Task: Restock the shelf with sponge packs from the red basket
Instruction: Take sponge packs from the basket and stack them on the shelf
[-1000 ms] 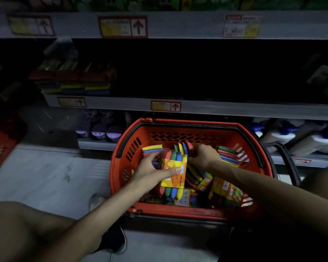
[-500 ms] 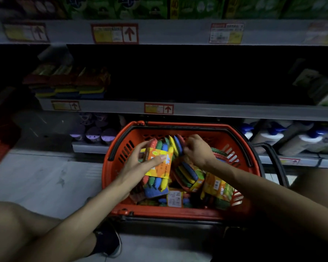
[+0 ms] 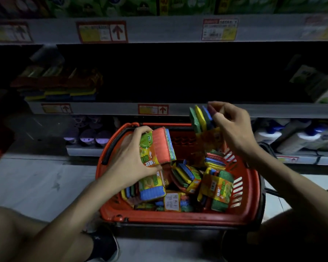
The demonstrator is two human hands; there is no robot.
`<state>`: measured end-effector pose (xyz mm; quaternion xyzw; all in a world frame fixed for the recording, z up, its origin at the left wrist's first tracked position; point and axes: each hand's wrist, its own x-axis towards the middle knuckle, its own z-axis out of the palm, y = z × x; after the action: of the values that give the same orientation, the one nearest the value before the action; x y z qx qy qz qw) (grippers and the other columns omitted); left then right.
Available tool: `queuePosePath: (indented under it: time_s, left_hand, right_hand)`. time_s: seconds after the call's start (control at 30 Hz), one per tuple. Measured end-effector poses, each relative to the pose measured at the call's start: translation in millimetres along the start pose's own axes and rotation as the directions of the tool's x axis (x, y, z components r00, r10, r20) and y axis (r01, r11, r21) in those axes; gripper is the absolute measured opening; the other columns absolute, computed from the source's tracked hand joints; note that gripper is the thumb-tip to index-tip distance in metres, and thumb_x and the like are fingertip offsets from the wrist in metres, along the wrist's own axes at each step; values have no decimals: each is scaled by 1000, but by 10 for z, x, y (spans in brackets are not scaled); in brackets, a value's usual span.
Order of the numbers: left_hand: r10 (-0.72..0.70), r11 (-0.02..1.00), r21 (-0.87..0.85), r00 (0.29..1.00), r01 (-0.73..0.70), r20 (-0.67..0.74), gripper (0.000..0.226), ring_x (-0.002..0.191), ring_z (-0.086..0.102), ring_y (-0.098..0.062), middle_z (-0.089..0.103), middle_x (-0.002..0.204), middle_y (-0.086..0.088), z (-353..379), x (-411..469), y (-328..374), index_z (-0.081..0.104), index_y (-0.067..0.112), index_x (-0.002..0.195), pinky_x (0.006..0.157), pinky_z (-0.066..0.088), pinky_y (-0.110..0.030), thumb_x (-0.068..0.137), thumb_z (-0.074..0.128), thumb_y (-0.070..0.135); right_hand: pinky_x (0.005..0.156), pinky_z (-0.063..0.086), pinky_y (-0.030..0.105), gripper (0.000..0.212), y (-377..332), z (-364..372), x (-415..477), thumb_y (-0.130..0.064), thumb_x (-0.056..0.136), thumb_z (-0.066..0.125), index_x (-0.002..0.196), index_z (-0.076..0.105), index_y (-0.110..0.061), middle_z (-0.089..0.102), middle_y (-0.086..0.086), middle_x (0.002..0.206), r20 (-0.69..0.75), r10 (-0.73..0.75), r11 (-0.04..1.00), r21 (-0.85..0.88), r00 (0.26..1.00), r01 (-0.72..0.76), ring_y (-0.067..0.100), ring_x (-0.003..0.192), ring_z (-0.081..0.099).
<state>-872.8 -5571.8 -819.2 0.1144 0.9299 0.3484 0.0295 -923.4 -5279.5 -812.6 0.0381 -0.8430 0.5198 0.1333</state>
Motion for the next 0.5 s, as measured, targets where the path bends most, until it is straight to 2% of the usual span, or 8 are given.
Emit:
queuePosePath:
  time_s: [0.1, 0.17, 0.23, 0.3, 0.4, 0.47, 0.5]
  left_hand:
    - [2, 1000, 7, 1000, -2, -30, 100, 111, 53, -9, 52, 124, 7, 13, 40, 24, 33, 41, 134, 91, 46, -29, 58, 97, 42]
    - [3, 1000, 18, 999, -2, -45, 102, 111, 53, -10, 52, 124, 8, 32, 70, 59, 34, 39, 135, 90, 46, -29, 56, 98, 43]
    - [0, 1000, 22, 999, 1, -50, 104, 114, 54, -12, 52, 125, 9, 48, 99, 88, 34, 38, 135, 94, 48, -33, 54, 99, 45]
    - [-5, 999, 45, 999, 8, -51, 106, 115, 54, -14, 51, 126, 10, 54, 115, 105, 33, 40, 135, 97, 50, -39, 52, 99, 47]
    - [-23, 997, 66, 999, 26, -42, 109, 118, 53, -15, 50, 129, 9, 63, 124, 116, 29, 42, 136, 97, 51, -42, 52, 98, 48]
    - [-41, 997, 61, 998, 44, -43, 109, 118, 54, -15, 50, 132, 6, 72, 127, 114, 28, 38, 137, 98, 51, -40, 54, 98, 47]
    - [-47, 997, 58, 998, 50, -46, 108, 117, 54, -16, 51, 131, 5, 74, 128, 109, 29, 37, 137, 97, 51, -40, 55, 98, 47]
  right_hand:
    - [66, 57, 33, 24, 29, -53, -55, -11, 97, 56, 78, 50, 2, 73, 0, 98, 104, 38, 998, -44, 994, -34, 7, 92, 70]
    - [59, 55, 35, 21, 21, -12, -131, -24, 95, 58, 82, 56, -7, 69, 0, 81, 251, 28, 979, -204, 968, 24, 10, 72, 67]
    - [57, 41, 35, 16, 25, 82, -224, -28, 92, 60, 81, 56, -16, 60, -4, 72, 452, 60, 902, -407, 890, 146, 12, 62, 57]
    - [63, 37, 31, 18, 78, 219, -345, -29, 93, 60, 81, 50, -20, 58, -4, 76, 608, 106, 829, -491, 787, 267, 20, 69, 58]
    - [75, 43, 36, 23, 161, 389, -521, -39, 89, 56, 95, 43, -21, 61, 6, 102, 717, 141, 715, -550, 682, 431, 32, 97, 62]
    - [89, 46, 37, 45, 197, 421, -553, -51, 88, 57, 116, 44, -18, 59, 10, 121, 726, 215, 662, -601, 654, 449, 33, 114, 58]
    - [100, 44, 38, 65, 196, 412, -545, -60, 85, 59, 131, 42, -17, 55, 11, 133, 725, 284, 659, -623, 627, 422, 34, 126, 53]
